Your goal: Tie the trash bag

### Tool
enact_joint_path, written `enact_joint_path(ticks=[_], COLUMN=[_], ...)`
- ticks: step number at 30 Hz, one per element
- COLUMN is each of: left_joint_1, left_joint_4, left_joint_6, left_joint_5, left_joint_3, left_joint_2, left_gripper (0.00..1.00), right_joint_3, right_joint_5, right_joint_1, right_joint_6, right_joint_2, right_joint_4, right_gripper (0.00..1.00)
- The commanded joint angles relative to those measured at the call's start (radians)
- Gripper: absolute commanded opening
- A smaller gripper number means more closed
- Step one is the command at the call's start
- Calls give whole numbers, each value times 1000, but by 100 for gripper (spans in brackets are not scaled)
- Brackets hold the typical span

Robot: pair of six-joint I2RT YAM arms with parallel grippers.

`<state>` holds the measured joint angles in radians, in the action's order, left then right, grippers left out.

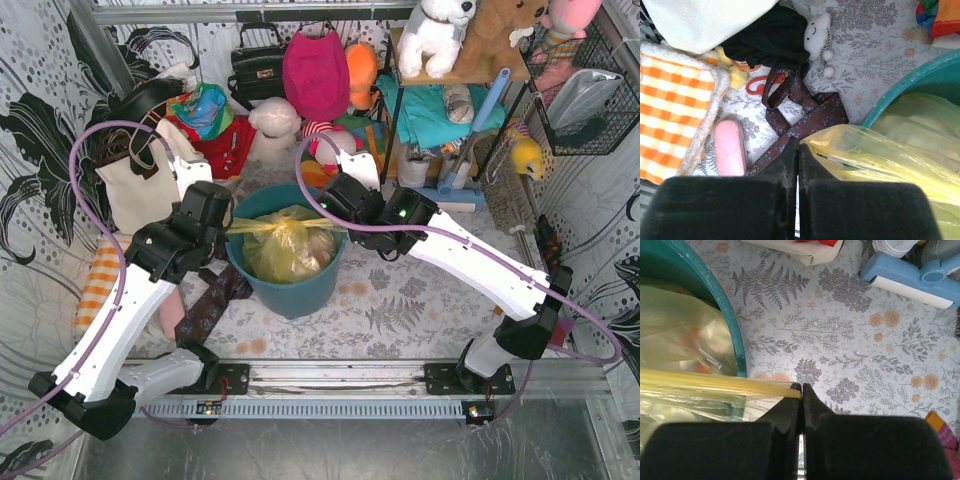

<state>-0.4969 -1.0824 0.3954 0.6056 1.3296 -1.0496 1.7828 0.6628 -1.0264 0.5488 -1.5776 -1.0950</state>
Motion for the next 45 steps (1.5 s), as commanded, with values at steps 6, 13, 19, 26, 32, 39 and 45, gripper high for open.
enact_joint_path(ticks=[6, 13, 19, 26, 32, 39, 45], left_joint_1=[41, 42, 41, 41, 42, 41, 41], left_joint_4=[-103, -95, 34, 142, 273, 425, 552], left_joint_6=[-41, -56, -96, -80, -22, 40, 94], left_joint_5=[108, 72, -197, -488, -690, -772, -842], left_joint_3=[14, 50, 166, 222, 217, 268, 267], left_joint_2=[13, 13, 43, 15, 15, 28, 52], left_gripper=[0, 0, 0, 0, 0, 0, 0], right_joint_3=[-2, -6, 42, 126, 130, 175, 249], right_joint_5=[116, 73, -117, -385, -582, -656, -655], right_joint_1=[23, 25, 25, 24, 23, 18, 1], right_joint_6=[-4, -23, -120, -166, -140, -125, -157], right_joint_2=[51, 54, 77, 36, 36, 45, 29], right_joint_4=[-132, -91, 85, 252, 468, 644, 684], right_gripper=[0, 0, 0, 0, 0, 0, 0])
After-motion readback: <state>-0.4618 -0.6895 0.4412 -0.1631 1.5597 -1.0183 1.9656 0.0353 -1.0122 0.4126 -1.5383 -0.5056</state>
